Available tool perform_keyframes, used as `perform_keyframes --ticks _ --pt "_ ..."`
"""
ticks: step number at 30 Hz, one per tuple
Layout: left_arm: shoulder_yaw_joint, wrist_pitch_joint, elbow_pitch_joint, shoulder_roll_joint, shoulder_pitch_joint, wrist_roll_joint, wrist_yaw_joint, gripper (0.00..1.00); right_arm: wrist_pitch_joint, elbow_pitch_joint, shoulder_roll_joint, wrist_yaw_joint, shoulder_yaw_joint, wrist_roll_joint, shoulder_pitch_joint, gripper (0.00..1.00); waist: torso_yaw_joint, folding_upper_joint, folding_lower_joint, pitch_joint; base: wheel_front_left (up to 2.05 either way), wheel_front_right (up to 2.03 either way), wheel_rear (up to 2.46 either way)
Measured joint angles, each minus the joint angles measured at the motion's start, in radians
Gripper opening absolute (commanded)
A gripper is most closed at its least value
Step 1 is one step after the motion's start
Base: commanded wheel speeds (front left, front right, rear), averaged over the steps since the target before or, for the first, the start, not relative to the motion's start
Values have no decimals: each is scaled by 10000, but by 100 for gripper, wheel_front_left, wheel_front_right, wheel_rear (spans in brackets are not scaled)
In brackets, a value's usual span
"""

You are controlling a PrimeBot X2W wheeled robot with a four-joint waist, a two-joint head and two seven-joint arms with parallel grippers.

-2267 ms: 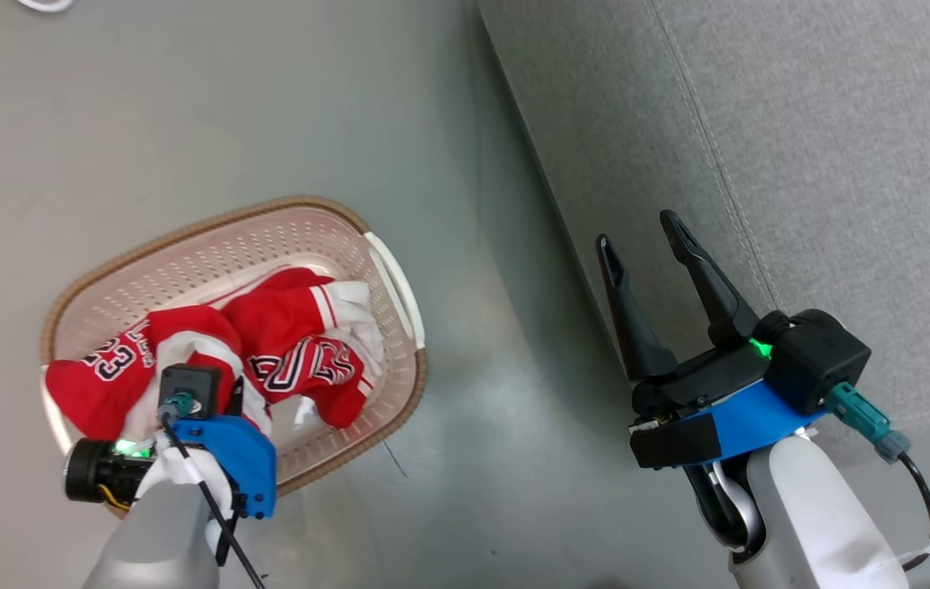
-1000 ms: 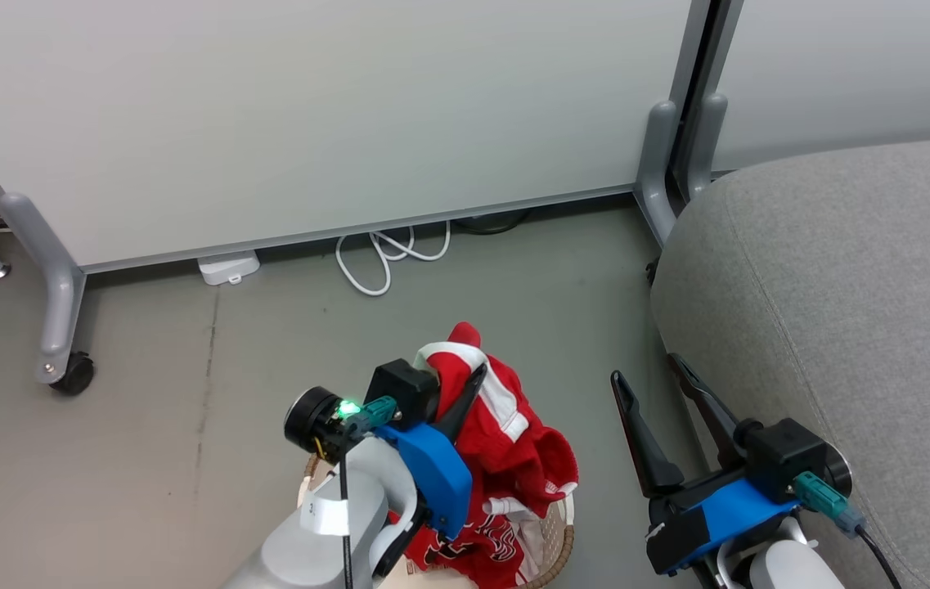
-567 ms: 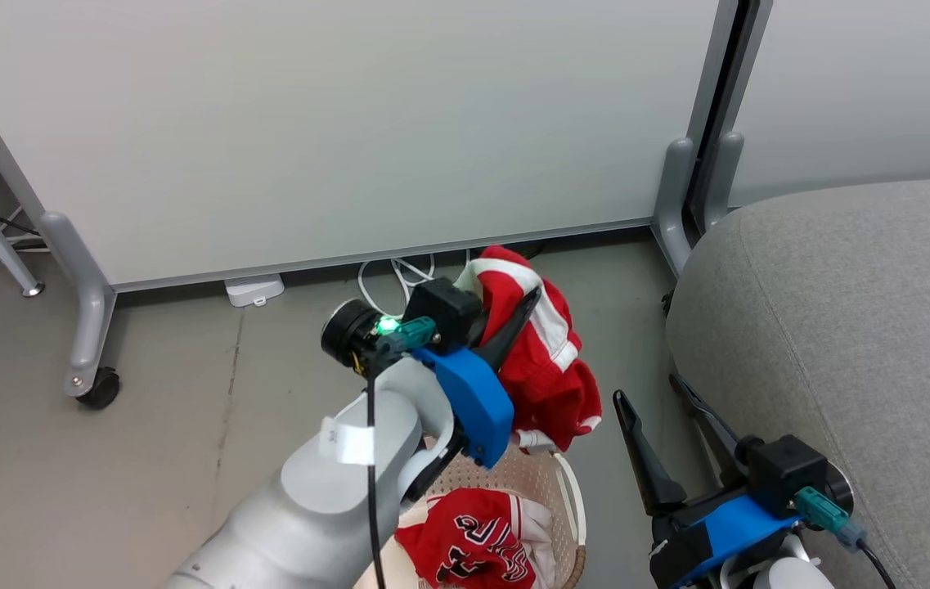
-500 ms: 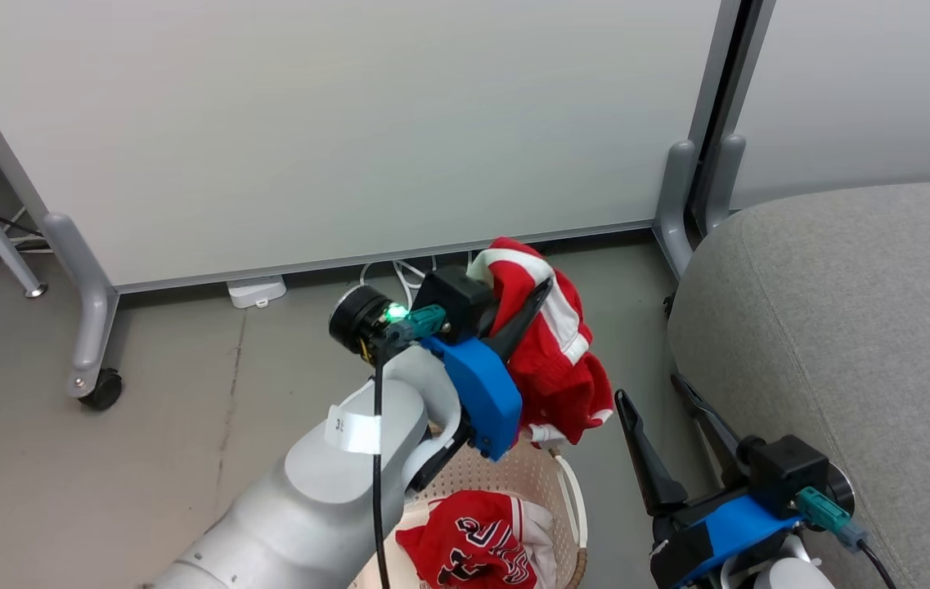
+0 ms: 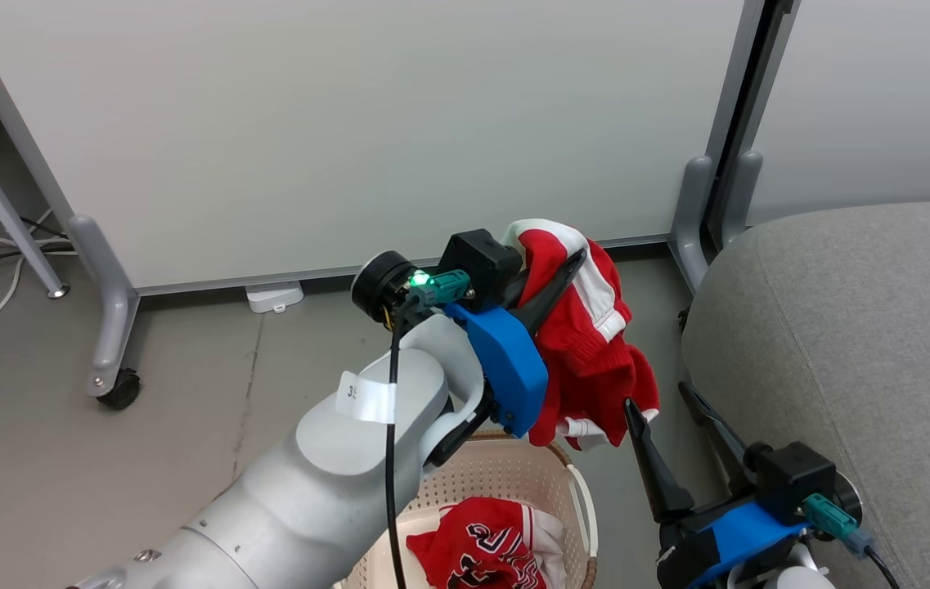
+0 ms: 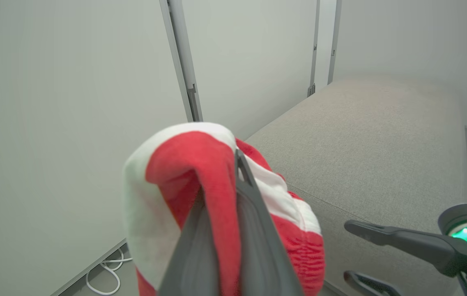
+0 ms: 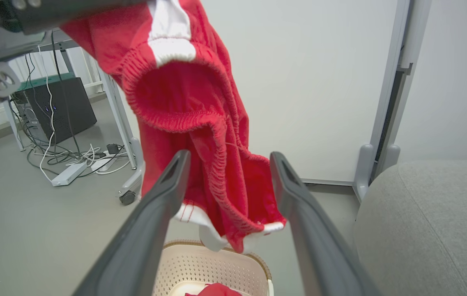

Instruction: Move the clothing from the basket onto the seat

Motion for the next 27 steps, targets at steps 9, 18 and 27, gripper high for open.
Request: perform_keyframes --ticks 9,18,27 --pt "-368 -119 59 2 -83 -395 119 0 130 -77 0 0 -8 -40 23 100 50 0 0 46 0 0 0" --pt "-729 -244 119 2 -173 -662 201 0 391 631 0 0 46 -224 -651 100 37 0 1 134 0 0 0" --pt "-1122 -291 21 2 -280 -968 288 0 604 2249 -2 0 403 -339 -2027 100 122 0 1 215 0 0 0"
